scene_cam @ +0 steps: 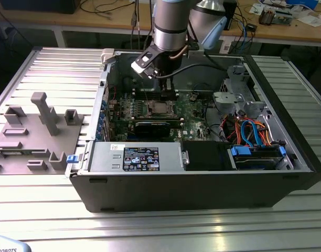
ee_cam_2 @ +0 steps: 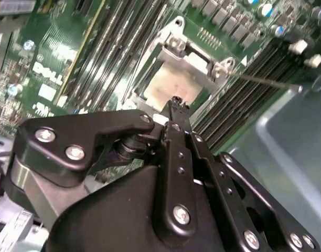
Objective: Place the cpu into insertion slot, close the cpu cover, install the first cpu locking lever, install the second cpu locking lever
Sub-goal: 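Close the cpu cover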
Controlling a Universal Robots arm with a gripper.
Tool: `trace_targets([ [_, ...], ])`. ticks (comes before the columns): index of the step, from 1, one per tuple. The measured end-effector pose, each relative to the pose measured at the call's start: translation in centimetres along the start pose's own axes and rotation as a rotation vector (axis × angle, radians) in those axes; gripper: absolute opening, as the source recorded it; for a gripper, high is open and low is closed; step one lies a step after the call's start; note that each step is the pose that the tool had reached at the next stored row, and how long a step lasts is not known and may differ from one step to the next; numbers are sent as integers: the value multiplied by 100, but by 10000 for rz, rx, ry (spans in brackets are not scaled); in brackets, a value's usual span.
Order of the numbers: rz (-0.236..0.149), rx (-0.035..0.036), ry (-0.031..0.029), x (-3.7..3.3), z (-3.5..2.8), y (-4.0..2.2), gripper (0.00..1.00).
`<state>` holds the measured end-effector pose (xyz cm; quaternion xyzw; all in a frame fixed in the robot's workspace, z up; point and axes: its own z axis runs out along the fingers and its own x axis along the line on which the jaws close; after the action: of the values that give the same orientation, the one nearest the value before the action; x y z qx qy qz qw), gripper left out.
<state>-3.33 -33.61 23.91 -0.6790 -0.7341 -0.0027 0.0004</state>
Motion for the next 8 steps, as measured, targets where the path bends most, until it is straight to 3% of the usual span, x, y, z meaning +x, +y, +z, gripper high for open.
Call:
trace_targets([
  [8,0,0,0,12,198,-164,11],
])
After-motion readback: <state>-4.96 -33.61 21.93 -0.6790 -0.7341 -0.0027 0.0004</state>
